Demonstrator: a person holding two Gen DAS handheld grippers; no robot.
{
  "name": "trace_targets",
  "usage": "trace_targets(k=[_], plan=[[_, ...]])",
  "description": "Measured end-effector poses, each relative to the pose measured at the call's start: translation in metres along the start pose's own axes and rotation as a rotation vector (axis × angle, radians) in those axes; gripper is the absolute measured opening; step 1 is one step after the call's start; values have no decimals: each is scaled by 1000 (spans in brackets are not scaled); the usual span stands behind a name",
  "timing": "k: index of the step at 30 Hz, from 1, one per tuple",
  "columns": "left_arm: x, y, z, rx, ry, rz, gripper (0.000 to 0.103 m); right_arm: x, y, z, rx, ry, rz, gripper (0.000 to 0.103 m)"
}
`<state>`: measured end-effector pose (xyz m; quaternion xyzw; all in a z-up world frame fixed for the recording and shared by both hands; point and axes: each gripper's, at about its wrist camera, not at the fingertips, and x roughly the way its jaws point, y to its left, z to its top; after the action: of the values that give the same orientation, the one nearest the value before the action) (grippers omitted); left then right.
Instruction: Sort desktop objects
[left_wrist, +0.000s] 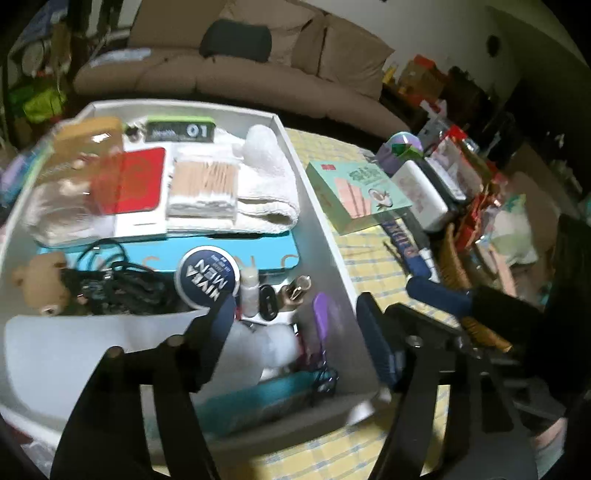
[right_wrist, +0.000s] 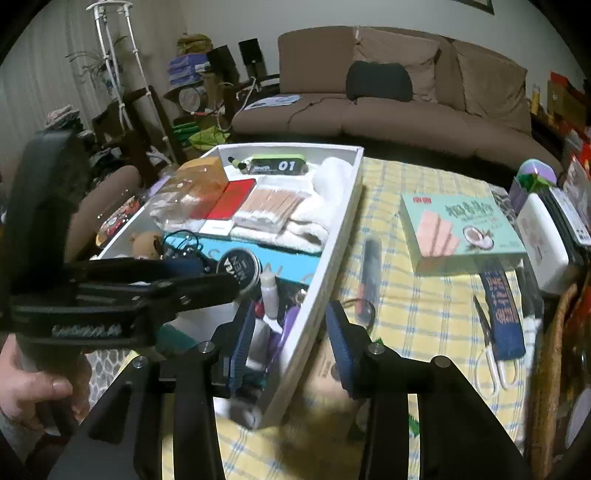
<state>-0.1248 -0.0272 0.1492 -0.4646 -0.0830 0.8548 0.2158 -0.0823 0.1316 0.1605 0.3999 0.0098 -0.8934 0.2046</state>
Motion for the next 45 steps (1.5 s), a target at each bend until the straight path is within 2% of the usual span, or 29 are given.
trace_targets(k=[3,6,8,10,11,12,13,14,15,16,17,21,29,37,45], plan=[[-11,-6,-10,17,-19,52,70,-6,2,-5,8,5,-1,46],[-22,-7,-18,15,-41,104,78,-13,6,-10,7,10,-14,52],[-32,-5,-22,6,-58,105,81,-18,5,-14,27,3,-22,71],[-40,-6,-25,7,-65,115,81,-25,2,-17,49,-12,-17,80],[-44,-7,-27,12,-71,124,84,-28,2,-19,53,-15,-20,80],[-46,-8,-28,17,-74,127,88,-30,1,-20,54,-16,-23,80],[-51,-9,-29,23,-79,131,99,-33,1,-22,54,-17,-27,83],[-55,-11,-31,26,-87,138,103,-35,1,-23,56,-19,-31,88],[-59,-12,-32,30,-93,133,103,-39,0,-25,62,-25,-36,91],[-62,-13,-33,32,-95,131,103,-43,-2,-26,74,-31,-41,101],[-65,-15,-34,37,-96,137,103,-46,-3,-27,83,-35,-42,103],[-76,-26,-41,69,-102,165,103,-61,-9,-32,107,-47,-49,103],[-91,-48,-58,91,-106,160,103,-92,-14,-45,104,-69,-75,103],[-84,-70,-83,94,-93,102,103,-120,-46,-68,108,-104,-111,103],[-60,-89,-117,120,-101,25,103,-105,-88,-102,168,-75,-106,103]])
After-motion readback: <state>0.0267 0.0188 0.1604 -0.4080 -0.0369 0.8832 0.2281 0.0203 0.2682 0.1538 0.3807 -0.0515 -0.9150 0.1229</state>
